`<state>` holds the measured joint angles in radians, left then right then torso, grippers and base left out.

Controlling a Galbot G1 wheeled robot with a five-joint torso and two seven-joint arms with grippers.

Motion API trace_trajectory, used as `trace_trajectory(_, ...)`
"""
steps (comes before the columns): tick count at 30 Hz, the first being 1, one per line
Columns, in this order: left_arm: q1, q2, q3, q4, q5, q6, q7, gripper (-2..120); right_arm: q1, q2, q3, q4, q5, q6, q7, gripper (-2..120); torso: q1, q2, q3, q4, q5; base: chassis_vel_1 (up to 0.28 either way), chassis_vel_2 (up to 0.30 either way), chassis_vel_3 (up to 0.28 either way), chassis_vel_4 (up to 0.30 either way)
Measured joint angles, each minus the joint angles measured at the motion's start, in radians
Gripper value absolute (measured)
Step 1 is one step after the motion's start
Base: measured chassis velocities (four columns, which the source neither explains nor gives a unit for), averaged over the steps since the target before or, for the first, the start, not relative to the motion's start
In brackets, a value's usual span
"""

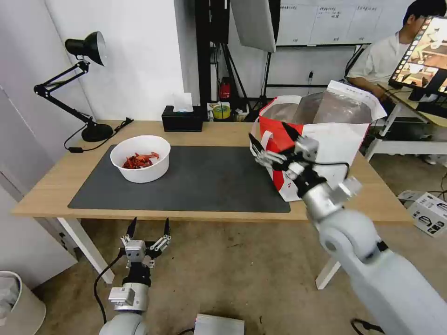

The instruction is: Pick up the trash from the table and place it into the takeout bag.

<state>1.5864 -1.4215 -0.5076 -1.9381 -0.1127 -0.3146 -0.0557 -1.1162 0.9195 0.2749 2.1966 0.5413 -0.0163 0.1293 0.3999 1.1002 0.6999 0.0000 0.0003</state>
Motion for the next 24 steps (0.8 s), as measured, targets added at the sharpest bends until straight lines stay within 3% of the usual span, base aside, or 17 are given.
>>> trace_trajectory(9, 0.0, 0.004, -0.002, -0.001, -0.003, -0.003, 0.0, 100, -0.262, 0.09, 0.098, 0.056, -0.212, 0.045, 0.106, 100, 0.0, 0.0, 0.0, 0.0001, -0.0003, 0.0, 0.0, 0.0, 0.0)
trace_trajectory(12, 0.0, 0.004, 0.0, -0.002, -0.004, -0.004, -0.001, 100, -0.38, 0.154, 0.138, 0.043, -0.311, 0.109, 0.115, 100, 0.0, 0.0, 0.0, -0.0002, -0.0002, 0.0, 0.0, 0.0, 0.0)
trace_trajectory(19, 0.001, 0.01, 0.004, -0.007, -0.004, -0.011, -0.001, 100, -0.565, 0.254, 0.141, -0.017, -0.425, 0.251, 0.124, 100, 0.0, 0.0, 0.0, 0.0, -0.0004, 0.0, 0.0, 0.0, 0.0)
trace_trajectory(24, 0.005, 0.012, 0.005, -0.016, -0.005, -0.012, -0.001, 100, -0.608, 0.296, 0.107, -0.087, -0.473, 0.308, 0.155, 100, 0.0, 0.0, 0.0, 0.0, -0.0003, 0.0, 0.0, 0.0, 0.0)
